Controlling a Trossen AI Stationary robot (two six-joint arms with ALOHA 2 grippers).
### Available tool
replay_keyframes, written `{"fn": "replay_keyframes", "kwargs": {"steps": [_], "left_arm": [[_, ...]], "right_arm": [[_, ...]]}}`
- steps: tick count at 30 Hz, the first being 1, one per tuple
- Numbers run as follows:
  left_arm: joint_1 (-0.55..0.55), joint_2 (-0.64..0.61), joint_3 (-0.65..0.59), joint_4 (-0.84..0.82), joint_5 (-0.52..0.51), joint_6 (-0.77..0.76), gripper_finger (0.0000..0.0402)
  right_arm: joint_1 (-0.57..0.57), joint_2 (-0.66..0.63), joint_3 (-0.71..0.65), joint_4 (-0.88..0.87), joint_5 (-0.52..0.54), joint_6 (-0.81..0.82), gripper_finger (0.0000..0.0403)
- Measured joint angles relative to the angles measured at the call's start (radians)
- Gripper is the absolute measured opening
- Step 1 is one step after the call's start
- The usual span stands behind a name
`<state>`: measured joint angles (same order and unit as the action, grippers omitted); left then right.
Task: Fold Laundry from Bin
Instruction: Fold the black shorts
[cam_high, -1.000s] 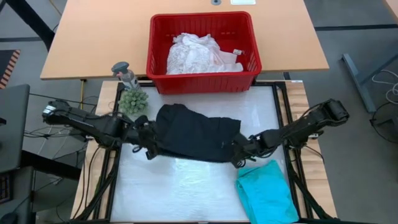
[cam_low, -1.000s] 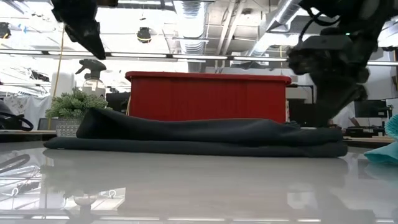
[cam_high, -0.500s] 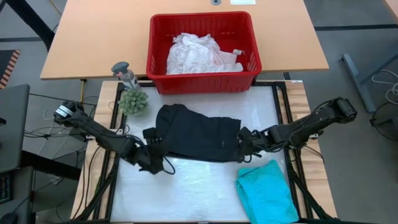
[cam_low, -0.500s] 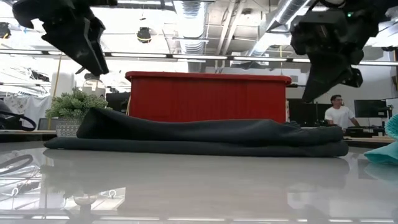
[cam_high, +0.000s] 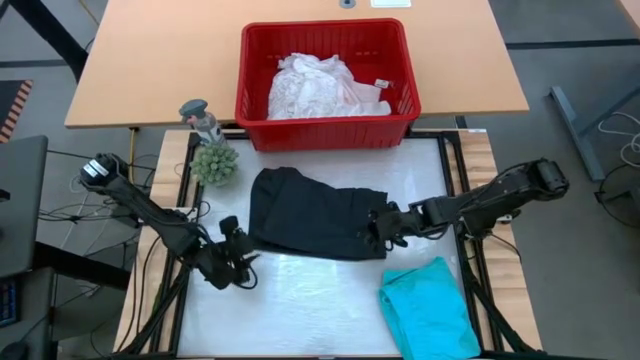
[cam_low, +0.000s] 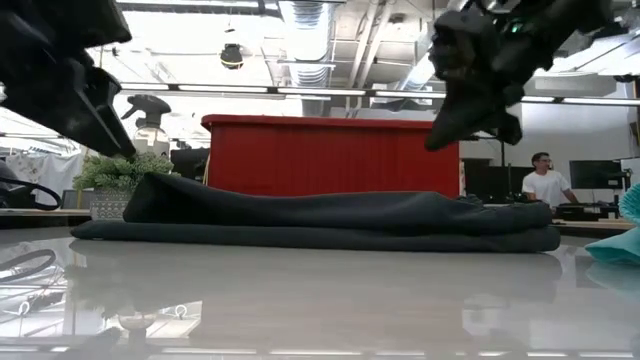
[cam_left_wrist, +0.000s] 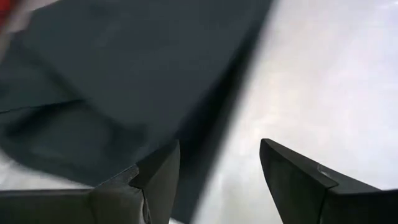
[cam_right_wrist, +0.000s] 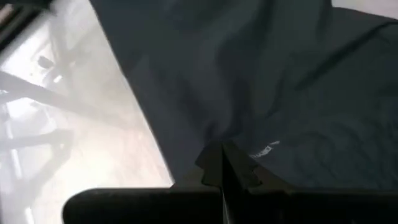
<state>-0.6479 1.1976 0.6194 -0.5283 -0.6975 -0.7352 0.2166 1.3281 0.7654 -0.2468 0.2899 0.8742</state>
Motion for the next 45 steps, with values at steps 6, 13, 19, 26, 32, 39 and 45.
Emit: {"fn": "replay_keyframes", "kwargs": {"steps": [6,13,19,26,32,39,45], "left_arm": [[0.0,0.066,-0.002,-0.025,-0.097,-0.047,0.0213],[0.012,0.226,-0.001,0.031,-0.09,-0.07,0.0213],[0.044,0.317,-0.001,0.026,-0.074,-0.125,0.0213],[0.08,0.308,0.027,0.02,-0.067,-0.1,0.0204],[0.119,0.292,0.063,-0.022,-0.028,-0.074,0.0116],[0.137,0.285,0.218,-0.172,-0.02,0.138,0.0008],[0.158,0.285,0.418,-0.365,0.042,0.363,0.0002]], "right_arm": [[-0.033,0.075,0.0,0.111,-0.075,-0.041,0.0018],[-0.05,0.15,0.0,0.13,-0.104,-0.04,0.0018],[-0.037,0.184,0.0,0.13,-0.145,-0.037,0.0018],[-0.034,0.183,0.0,0.079,-0.145,-0.036,0.0018],[-0.034,0.183,0.0,-0.008,-0.146,-0.029,0.0018],[-0.034,0.214,-0.001,-0.036,-0.178,-0.026,0.0017],[-0.033,0.284,0.003,0.008,-0.213,-0.027,0.0017]]}}
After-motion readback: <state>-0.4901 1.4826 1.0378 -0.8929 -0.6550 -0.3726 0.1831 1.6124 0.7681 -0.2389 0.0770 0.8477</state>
